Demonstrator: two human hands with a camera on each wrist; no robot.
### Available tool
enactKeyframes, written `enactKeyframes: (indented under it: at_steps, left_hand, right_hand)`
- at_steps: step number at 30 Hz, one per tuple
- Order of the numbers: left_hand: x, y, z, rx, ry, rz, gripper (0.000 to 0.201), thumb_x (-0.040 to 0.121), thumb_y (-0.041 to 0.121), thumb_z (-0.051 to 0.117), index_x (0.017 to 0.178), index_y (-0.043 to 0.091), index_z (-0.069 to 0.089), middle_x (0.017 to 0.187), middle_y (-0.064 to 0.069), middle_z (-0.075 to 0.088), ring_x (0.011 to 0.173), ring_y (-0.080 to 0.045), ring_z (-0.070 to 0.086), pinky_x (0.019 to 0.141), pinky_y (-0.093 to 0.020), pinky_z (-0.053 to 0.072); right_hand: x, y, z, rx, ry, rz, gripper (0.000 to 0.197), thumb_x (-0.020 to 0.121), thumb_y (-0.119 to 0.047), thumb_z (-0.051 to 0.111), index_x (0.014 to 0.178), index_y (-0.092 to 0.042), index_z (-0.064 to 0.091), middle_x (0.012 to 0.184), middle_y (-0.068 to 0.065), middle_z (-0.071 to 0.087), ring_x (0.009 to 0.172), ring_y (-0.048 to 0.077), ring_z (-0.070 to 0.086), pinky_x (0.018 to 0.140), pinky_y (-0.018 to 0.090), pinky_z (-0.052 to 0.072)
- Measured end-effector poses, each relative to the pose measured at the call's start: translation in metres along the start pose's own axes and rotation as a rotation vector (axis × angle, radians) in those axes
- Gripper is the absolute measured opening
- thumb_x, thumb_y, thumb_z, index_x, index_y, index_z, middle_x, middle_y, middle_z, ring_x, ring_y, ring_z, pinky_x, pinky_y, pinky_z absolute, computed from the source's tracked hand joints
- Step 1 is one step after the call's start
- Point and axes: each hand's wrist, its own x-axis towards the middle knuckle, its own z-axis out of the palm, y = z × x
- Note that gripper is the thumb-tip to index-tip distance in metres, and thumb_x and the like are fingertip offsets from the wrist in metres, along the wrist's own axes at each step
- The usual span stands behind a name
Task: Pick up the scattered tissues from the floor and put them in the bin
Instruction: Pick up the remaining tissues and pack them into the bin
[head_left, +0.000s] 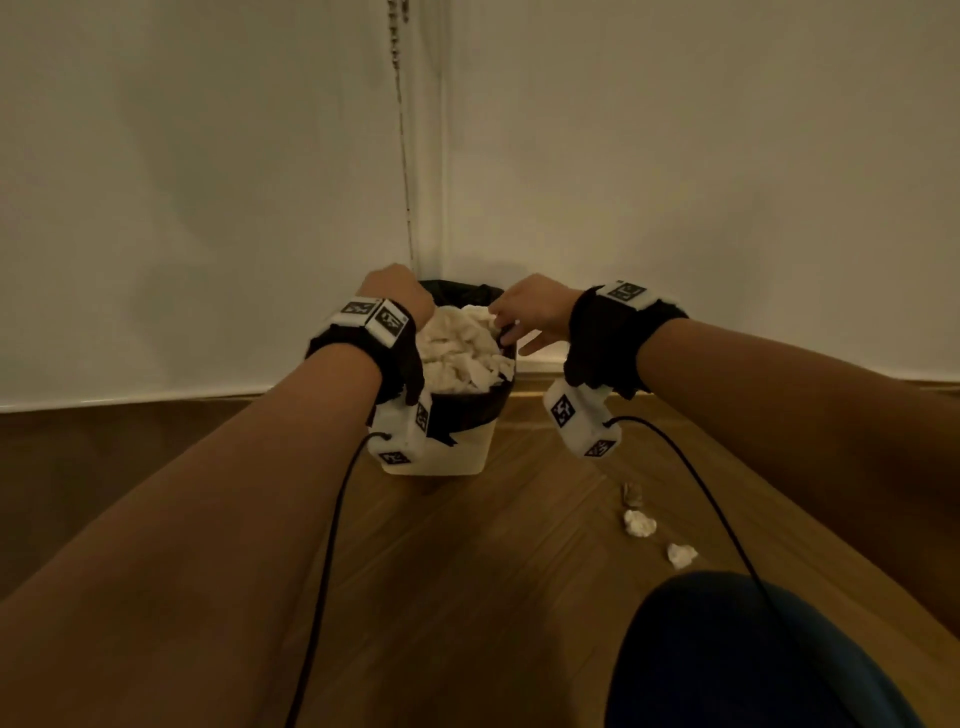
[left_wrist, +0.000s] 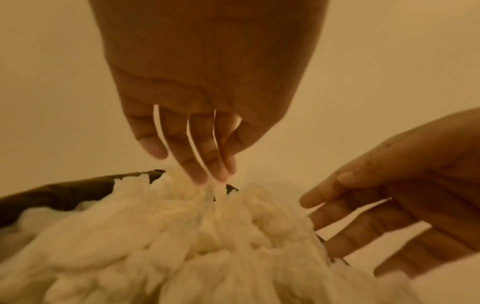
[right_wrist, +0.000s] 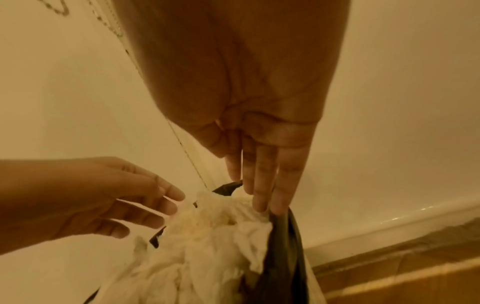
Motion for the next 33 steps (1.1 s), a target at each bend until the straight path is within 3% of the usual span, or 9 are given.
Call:
enactKeyframes:
  at_steps: [4, 7, 10, 14, 20, 25, 28, 30, 33]
  left_hand:
    - [-0.038, 0.035, 0.004, -0.109, 0.25, 0.225, 0.029, 0.092, 0.028, 0.043, 0.093, 0.009, 0.066, 0.089, -0.009, 0.067, 0.081, -0.027, 0.062, 0.071, -0.031, 0.05]
    - [-0.065, 0.071, 0.025, -0.1, 0.262, 0.412, 0.026, 0.091, 0.033, 0.043, 0.086, 0.016, 0.062, 0.075, -0.001, 0.062, 0.069, -0.022, 0.058, 0.062, -0.028, 0.045]
    - [-0.086, 0.096, 0.061, -0.029, 0.131, 0.585, 0.022, 0.091, 0.034, 0.044, 0.092, 0.021, 0.062, 0.079, 0.002, 0.063, 0.071, -0.017, 0.057, 0.062, -0.026, 0.044]
    - [-0.094, 0.107, 0.123, 0.131, -0.141, 0.695, 0.022, 0.09, 0.028, 0.044, 0.104, 0.024, 0.061, 0.102, -0.001, 0.064, 0.093, -0.022, 0.061, 0.077, -0.032, 0.05]
    - [-0.09, 0.112, 0.228, 0.236, -0.481, 0.69, 0.027, 0.094, 0.021, 0.043, 0.117, 0.022, 0.057, 0.117, -0.006, 0.053, 0.106, -0.026, 0.054, 0.09, -0.038, 0.047]
    - [-0.086, 0.118, 0.299, 0.293, -0.575, 0.679, 0.062, 0.085, 0.033, 0.063, 0.14, 0.028, 0.035, 0.15, -0.007, 0.021, 0.131, -0.034, 0.033, 0.107, -0.042, 0.035]
    - [-0.08, 0.12, 0.319, 0.348, -0.629, 0.66, 0.076, 0.082, 0.043, 0.066, 0.143, 0.044, 0.021, 0.157, 0.001, -0.001, 0.14, -0.037, 0.015, 0.112, -0.048, 0.029]
    - [-0.077, 0.121, 0.33, 0.423, -0.664, 0.682, 0.073, 0.083, 0.042, 0.065, 0.142, 0.046, 0.022, 0.157, 0.002, 0.001, 0.139, -0.035, 0.017, 0.111, -0.049, 0.029]
    - [-0.075, 0.122, 0.337, 0.477, -0.663, 0.73, 0.057, 0.087, 0.029, 0.063, 0.139, 0.033, 0.038, 0.149, -0.004, 0.025, 0.131, -0.034, 0.03, 0.108, -0.044, 0.033]
  right_hand:
    - [-0.024, 0.022, -0.024, 0.126, 0.115, -0.028, 0.031, 0.099, -0.011, 0.04, 0.121, 0.002, 0.057, 0.101, 0.012, 0.062, 0.065, 0.017, 0.06, 0.048, 0.022, 0.051]
    - [-0.04, 0.054, -0.039, 0.09, 0.199, -0.027, 0.03, 0.099, -0.012, 0.041, 0.118, -0.001, 0.06, 0.096, 0.007, 0.062, 0.064, 0.014, 0.058, 0.048, 0.02, 0.048]
    - [-0.053, 0.098, -0.051, -0.011, 0.245, 0.03, 0.026, 0.096, -0.017, 0.048, 0.113, -0.006, 0.065, 0.096, 0.007, 0.065, 0.072, 0.018, 0.059, 0.058, 0.024, 0.05]
    - [-0.065, 0.168, -0.06, -0.264, 0.209, 0.136, 0.025, 0.094, -0.017, 0.051, 0.107, -0.005, 0.068, 0.105, 0.015, 0.069, 0.089, 0.027, 0.064, 0.08, 0.035, 0.052]
    - [-0.071, 0.266, -0.038, -0.43, -0.021, 0.367, 0.036, 0.092, -0.021, 0.057, 0.127, -0.012, 0.057, 0.126, 0.008, 0.059, 0.111, 0.025, 0.058, 0.082, 0.029, 0.044]
    - [-0.072, 0.326, -0.009, -0.393, -0.121, 0.463, 0.05, 0.084, -0.031, 0.068, 0.126, -0.013, 0.05, 0.114, 0.005, 0.059, 0.095, 0.021, 0.057, 0.075, 0.031, 0.043]
    - [-0.068, 0.345, 0.005, -0.33, -0.108, 0.442, 0.056, 0.083, -0.03, 0.069, 0.131, -0.015, 0.045, 0.123, 0.006, 0.056, 0.106, 0.024, 0.057, 0.085, 0.034, 0.049]
    - [-0.067, 0.354, 0.013, -0.3, -0.11, 0.424, 0.06, 0.083, -0.027, 0.068, 0.137, -0.02, 0.041, 0.132, 0.009, 0.049, 0.113, 0.026, 0.053, 0.092, 0.037, 0.049]
    - [-0.066, 0.36, 0.021, -0.349, -0.066, 0.365, 0.051, 0.088, -0.024, 0.063, 0.136, -0.02, 0.045, 0.133, 0.012, 0.041, 0.116, 0.028, 0.049, 0.092, 0.032, 0.043]
